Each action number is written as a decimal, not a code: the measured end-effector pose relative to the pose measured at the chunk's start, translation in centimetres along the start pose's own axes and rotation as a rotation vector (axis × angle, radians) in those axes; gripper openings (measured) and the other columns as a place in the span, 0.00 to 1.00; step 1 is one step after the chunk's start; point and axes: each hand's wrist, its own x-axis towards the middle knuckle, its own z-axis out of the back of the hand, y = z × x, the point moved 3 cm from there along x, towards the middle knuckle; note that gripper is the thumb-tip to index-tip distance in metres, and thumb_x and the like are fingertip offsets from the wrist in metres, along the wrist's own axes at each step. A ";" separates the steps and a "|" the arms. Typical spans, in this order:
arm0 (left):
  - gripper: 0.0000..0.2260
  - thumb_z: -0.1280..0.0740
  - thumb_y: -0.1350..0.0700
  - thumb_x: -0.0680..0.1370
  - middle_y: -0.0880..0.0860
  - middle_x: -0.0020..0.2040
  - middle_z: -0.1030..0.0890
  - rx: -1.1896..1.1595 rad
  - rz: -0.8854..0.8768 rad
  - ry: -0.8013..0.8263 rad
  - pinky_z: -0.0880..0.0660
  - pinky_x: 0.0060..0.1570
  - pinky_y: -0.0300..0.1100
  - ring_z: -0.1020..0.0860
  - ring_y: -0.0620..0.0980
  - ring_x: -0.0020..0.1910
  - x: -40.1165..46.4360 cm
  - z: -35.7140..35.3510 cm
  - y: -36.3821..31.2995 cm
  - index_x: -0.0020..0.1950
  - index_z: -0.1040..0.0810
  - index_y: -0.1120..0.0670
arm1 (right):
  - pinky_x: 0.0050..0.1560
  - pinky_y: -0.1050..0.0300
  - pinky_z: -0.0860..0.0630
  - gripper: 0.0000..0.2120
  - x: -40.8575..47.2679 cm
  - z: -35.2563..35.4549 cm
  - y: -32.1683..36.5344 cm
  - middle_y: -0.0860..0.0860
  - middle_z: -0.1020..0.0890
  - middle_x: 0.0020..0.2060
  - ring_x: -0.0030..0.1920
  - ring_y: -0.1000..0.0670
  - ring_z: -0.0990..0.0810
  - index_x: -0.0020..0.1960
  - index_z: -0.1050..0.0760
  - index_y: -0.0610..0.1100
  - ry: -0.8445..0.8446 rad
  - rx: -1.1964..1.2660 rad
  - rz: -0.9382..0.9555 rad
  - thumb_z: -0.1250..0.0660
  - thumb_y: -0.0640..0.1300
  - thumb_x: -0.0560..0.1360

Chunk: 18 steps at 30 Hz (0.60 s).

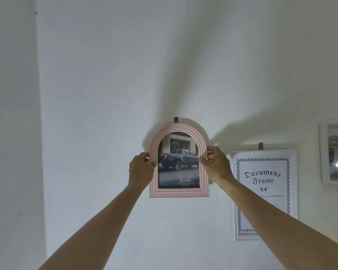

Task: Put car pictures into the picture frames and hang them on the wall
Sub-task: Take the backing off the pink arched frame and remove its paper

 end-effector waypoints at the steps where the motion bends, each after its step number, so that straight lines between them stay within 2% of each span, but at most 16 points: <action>1: 0.13 0.30 0.58 0.77 0.53 0.50 0.19 -0.035 0.003 -0.003 0.28 0.45 0.41 0.22 0.51 0.47 0.0 0.3 -0.1 0.62 0.21 0.55 | 0.54 0.57 0.25 0.16 0.0 0.1 0.0 0.52 0.18 0.46 0.50 0.48 0.19 0.62 0.25 0.44 -0.001 0.027 -0.009 0.29 0.38 0.75; 5: 0.12 0.27 0.57 0.75 0.50 0.47 0.18 -0.096 -0.001 -0.019 0.27 0.41 0.39 0.20 0.51 0.45 -0.6 1.1 -0.3 0.58 0.20 0.53 | 0.48 0.63 0.28 0.17 -0.5 0.7 -0.1 0.51 0.17 0.50 0.50 0.50 0.18 0.63 0.26 0.46 0.002 0.062 -0.018 0.29 0.40 0.75; 7: 0.12 0.26 0.57 0.73 0.50 0.47 0.17 -0.160 0.027 0.006 0.26 0.39 0.41 0.19 0.52 0.43 -1.2 1.3 -0.3 0.56 0.20 0.52 | 0.44 0.68 0.29 0.17 -1.1 0.9 -0.2 0.51 0.18 0.50 0.49 0.50 0.19 0.63 0.26 0.46 0.008 0.064 -0.019 0.29 0.40 0.75; 10: 0.13 0.24 0.57 0.71 0.51 0.44 0.15 -0.180 0.063 0.055 0.20 0.48 0.50 0.17 0.53 0.46 -2.0 1.4 -0.1 0.54 0.19 0.52 | 0.41 0.72 0.31 0.16 -2.3 1.7 -0.8 0.51 0.18 0.50 0.50 0.51 0.19 0.62 0.26 0.45 0.009 0.056 -0.028 0.30 0.40 0.75; 12: 0.14 0.23 0.58 0.70 0.52 0.42 0.15 -0.214 0.094 0.100 0.18 0.48 0.51 0.16 0.54 0.45 -2.9 1.2 0.2 0.53 0.19 0.53 | 0.42 0.74 0.31 0.17 -3.3 2.3 -1.6 0.52 0.17 0.49 0.51 0.51 0.19 0.63 0.26 0.45 0.036 0.053 -0.039 0.30 0.40 0.75; 15: 0.14 0.22 0.58 0.70 0.53 0.42 0.15 -0.237 0.147 0.165 0.18 0.46 0.49 0.16 0.53 0.44 -4.8 0.7 0.7 0.53 0.19 0.55 | 0.44 0.72 0.31 0.22 -4.7 2.9 -3.2 0.52 0.18 0.50 0.52 0.51 0.20 0.67 0.29 0.45 0.104 0.029 -0.068 0.29 0.41 0.75; 18: 0.14 0.22 0.61 0.69 0.54 0.42 0.15 -0.217 0.179 0.193 0.18 0.47 0.51 0.17 0.52 0.43 -6.9 0.1 1.8 0.52 0.19 0.57 | 0.49 0.63 0.29 0.28 -6.5 3.2 -5.2 0.49 0.19 0.54 0.54 0.50 0.20 0.72 0.35 0.45 0.201 -0.025 -0.109 0.28 0.44 0.76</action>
